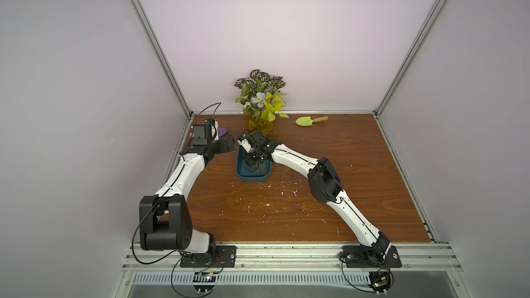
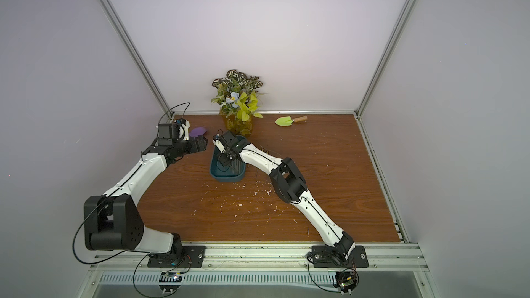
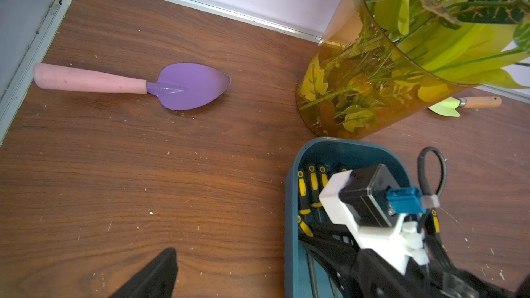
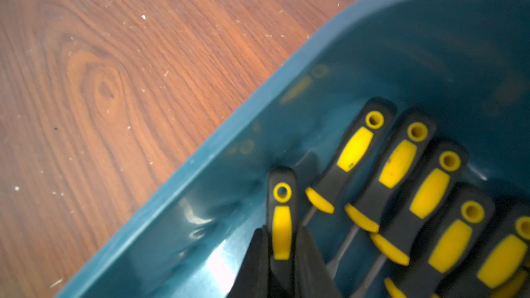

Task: Take the file tool out of the storage box
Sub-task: Pick up the file tool from the storage box, then place the file tool at the center of the board.

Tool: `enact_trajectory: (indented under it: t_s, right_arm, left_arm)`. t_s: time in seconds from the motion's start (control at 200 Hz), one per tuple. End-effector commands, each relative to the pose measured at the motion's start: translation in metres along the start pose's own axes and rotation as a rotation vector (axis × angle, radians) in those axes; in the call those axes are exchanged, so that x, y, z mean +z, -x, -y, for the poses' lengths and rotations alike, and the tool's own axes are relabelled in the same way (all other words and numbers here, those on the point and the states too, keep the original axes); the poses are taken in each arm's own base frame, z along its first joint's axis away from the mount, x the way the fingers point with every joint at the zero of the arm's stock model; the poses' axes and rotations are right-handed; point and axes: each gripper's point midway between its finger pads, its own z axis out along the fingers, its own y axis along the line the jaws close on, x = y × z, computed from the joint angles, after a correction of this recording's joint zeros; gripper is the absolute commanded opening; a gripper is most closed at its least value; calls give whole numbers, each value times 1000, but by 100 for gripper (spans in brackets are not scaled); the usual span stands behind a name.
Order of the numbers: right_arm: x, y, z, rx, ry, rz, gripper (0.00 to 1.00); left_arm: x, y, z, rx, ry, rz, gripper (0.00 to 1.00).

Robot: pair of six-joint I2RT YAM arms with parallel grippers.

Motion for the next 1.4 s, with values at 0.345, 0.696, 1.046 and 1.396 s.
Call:
enact_trajectory:
  t_s: [0.345,0.696,1.046,1.396]
  right_arm:
    - [-125,119,13,226,53,416,4]
    - [-218,31,128,468,-274,543,0]
    - [-214,-69,201,505,-486,365,0]
    - [-163,-84,205,527,-463,286,0]
  left_arm:
    - [4,-3,-5,6,11,-5,100]
    - [10,-6,2,-8,-36,-25,100]
    - [18,-13,3,-17,-50,-53,100]
    - [19,-15,4,-13,-52,-63,100]
